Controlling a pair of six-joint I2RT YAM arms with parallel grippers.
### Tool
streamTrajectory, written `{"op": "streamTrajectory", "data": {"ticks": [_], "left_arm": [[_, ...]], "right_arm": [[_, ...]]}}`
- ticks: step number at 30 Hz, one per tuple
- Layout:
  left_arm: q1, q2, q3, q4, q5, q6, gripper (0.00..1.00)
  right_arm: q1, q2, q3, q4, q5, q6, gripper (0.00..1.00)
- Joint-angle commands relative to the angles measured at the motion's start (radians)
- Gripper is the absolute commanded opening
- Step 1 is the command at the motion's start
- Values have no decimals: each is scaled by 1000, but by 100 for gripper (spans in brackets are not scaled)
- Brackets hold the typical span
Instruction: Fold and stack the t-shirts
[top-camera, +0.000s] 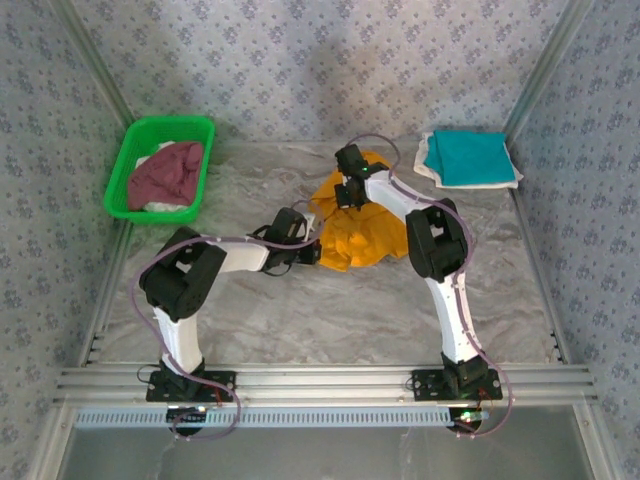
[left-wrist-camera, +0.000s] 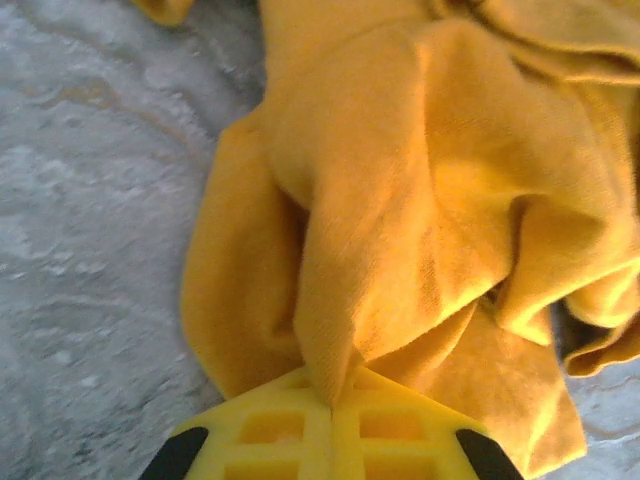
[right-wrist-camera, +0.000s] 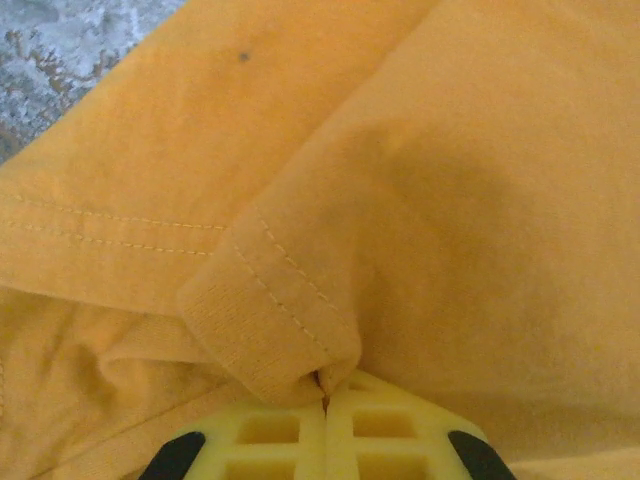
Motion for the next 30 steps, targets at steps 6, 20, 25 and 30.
{"op": "streamTrajectory", "data": {"ticks": [6,20,25,30], "left_arm": [[107,-230,-58,-142,-175,27,0],[311,-604,-7,-444,-236,184,0],[325,-704,43,-537,-283,242,0],[337,-792,49,-567,-319,263,0]], "right_arm": [[-47,-294,-170,35,-3,19,0],[-171,-833,-459,43,-56,15,0],[-204,-1030,-536,70,21,7,0],[-217,-1151,-594,121,110,2,0]]}}
